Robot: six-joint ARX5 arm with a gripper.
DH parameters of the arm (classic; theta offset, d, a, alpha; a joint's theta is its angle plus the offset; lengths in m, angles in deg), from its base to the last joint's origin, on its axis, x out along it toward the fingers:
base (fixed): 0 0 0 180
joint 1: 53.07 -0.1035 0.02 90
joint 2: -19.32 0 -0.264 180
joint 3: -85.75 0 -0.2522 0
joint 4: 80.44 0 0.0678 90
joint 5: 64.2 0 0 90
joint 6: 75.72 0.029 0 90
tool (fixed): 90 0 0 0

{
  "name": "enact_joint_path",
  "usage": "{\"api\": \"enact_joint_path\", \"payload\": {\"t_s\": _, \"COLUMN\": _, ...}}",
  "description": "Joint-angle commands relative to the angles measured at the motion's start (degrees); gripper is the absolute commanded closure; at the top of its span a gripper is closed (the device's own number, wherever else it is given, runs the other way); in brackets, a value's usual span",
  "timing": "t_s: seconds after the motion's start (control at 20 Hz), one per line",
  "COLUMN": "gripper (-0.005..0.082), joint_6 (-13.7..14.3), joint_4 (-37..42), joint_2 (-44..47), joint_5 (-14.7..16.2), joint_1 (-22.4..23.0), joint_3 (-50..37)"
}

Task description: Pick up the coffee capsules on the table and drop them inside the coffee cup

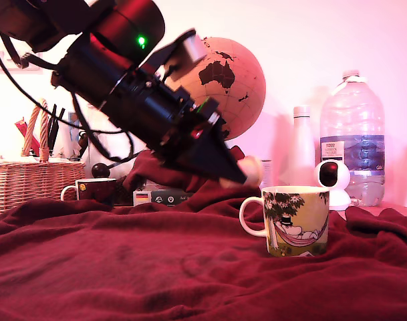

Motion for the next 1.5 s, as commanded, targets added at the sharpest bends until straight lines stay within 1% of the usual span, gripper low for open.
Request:
{"api": "enact_joint_path", "payload": {"t_s": 0.0, "gripper": 0.0625, "joint_6": 0.2, "joint_4": 3.1, "joint_2": -0.3, "joint_5": 0.0, "joint_1": 0.2, "joint_3": -0.3}}
{"api": "enact_joint_path", "payload": {"t_s": 0.35, "gripper": 0.0625, "joint_6": -0.3, "joint_4": 12.3, "joint_2": -0.3, "joint_5": 0.0, "joint_1": 0.3, "joint_3": -0.2}}
{"api": "enact_joint_path", "payload": {"t_s": 0.4, "gripper": 0.0627, "joint_6": -1.7, "joint_4": 12.5, "joint_2": -0.3, "joint_5": 0.0, "joint_1": 0.3, "joint_3": 0.2}}
{"api": "enact_joint_path", "payload": {"t_s": 0.45, "gripper": 0.0627, "joint_6": -2.3, "joint_4": 12.0, "joint_2": -0.3, "joint_5": 0.1, "joint_1": 0.3, "joint_3": 0.9}}
{"api": "enact_joint_path", "payload": {"t_s": 0.55, "gripper": 0.0627, "joint_6": -2.8, "joint_4": 10.7, "joint_2": -0.3, "joint_5": 0.1, "joint_1": 0.4, "joint_3": 3.0}}
{"api": "enact_joint_path", "payload": {"t_s": 0.65, "gripper": 0.0627, "joint_6": -2.8, "joint_4": 7.6, "joint_2": -0.1, "joint_5": 0.4, "joint_1": 0.7, "joint_3": 6.0}}
{"api": "enact_joint_path", "payload": {"t_s": 0.8, "gripper": 0.0627, "joint_6": -2.1, "joint_4": 1.9, "joint_2": 1.1, "joint_5": 1.8, "joint_1": 1.3, "joint_3": 11.1}}
{"api": "enact_joint_path", "payload": {"t_s": 1.1, "gripper": 0.0627, "joint_6": -0.7, "joint_4": -7.7, "joint_2": 5.5, "joint_5": 2.1, "joint_1": 2.2, "joint_3": 19.5}}
{"api": "enact_joint_path", "payload": {"t_s": 1.25, "gripper": 0.0627, "joint_6": 0.2, "joint_4": -13.0, "joint_2": 8.9, "joint_5": 2.2, "joint_1": 2.3, "joint_3": 23.7}}
{"api": "enact_joint_path", "payload": {"t_s": 1.4, "gripper": 0.0627, "joint_6": 0.5, "joint_4": -18.5, "joint_2": 12.5, "joint_5": 2.2, "joint_1": 2.4, "joint_3": 28.0}}
{"api": "enact_joint_path", "payload": {"t_s": 1.45, "gripper": 0.0627, "joint_6": 1.1, "joint_4": -20.0, "joint_2": 13.6, "joint_5": 2.4, "joint_1": 2.5, "joint_3": 29.4}}
